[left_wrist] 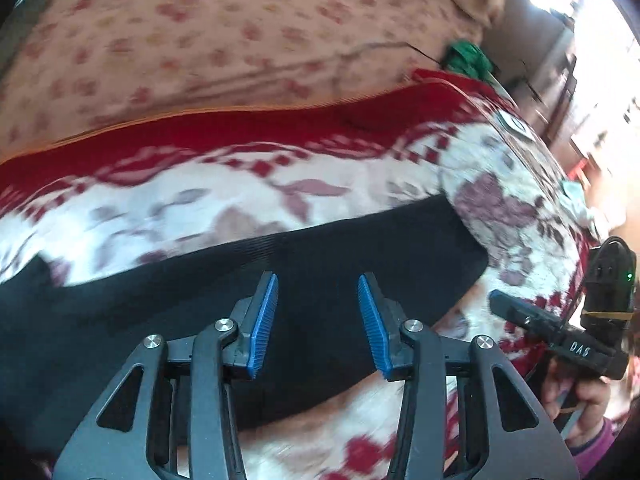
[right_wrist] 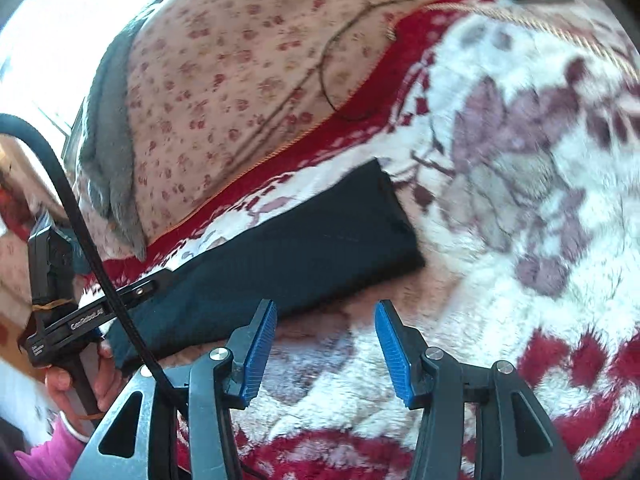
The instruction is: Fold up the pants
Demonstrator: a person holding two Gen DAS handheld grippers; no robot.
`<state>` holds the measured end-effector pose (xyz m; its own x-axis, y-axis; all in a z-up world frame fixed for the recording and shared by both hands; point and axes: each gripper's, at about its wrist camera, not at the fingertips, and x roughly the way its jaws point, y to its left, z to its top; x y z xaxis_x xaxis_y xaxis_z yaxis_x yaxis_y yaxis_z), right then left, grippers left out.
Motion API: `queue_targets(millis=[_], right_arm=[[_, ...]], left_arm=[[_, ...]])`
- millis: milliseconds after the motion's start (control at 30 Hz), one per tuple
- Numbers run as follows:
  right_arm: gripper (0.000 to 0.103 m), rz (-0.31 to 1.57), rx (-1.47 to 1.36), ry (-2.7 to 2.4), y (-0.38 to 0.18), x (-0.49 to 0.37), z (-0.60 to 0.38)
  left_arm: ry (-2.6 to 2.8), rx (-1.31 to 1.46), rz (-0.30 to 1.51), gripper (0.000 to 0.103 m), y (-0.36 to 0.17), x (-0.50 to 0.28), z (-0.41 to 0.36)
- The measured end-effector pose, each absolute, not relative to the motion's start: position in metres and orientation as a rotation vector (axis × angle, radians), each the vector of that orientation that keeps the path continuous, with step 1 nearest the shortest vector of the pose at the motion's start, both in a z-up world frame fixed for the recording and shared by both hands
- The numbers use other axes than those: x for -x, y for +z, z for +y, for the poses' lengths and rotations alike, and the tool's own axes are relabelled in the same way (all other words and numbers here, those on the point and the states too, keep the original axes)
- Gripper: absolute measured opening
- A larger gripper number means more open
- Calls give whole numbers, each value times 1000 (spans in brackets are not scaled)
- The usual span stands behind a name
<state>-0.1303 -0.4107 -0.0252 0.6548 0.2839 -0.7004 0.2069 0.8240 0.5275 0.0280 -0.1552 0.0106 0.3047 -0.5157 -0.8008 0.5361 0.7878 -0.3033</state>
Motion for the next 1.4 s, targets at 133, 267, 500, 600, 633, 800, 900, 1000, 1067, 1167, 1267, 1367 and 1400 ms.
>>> queue_targets(millis=[133,267,500,600,633,800,900,1000,1067,1167,1267,1367,1400], right_arm=[[52,888,-652,56,-36,123,-418],[53,900,-677,58,-49,109,-427],[50,831,-790,98,-62,91,-450],[37,819,-758,89,-64,90,-451],[37,819,-746,94,-64,91,-450],[37,819,-778,110,-66,89,-453],[37,816,-809,122,-69,90,-456],[39,814,-811,130,-69,91,-457],[40,810,-813,136,-69,91,-457],[40,809,-818,139,-70,92,-457],[40,809,-828,142,-70,92,-459],[33,797,-846,145,-70,93,-461],[27,779,-852,140,-70,94,-462]], left_arm=[[-764,-55,1084,41,5,-42,-191],[-817,-62,1114,44,1,-57,-212],[-900,-146,1131,53,-10,-80,-253],[-948,-216,1149,53,-19,-90,-270],[-965,-235,1161,53,-23,-92,-274],[-1069,-298,1206,53,-34,-97,-293],[-1134,-338,1216,53,-38,-94,-305],[-1155,-382,1206,54,-41,-94,-312],[-1167,-376,1222,54,-42,-100,-314],[-1194,-385,1233,54,-44,-105,-314],[-1227,-394,1233,58,-47,-104,-316],[-1267,-424,1231,58,-48,-100,-320],[-1275,-441,1224,55,-48,-98,-322]])
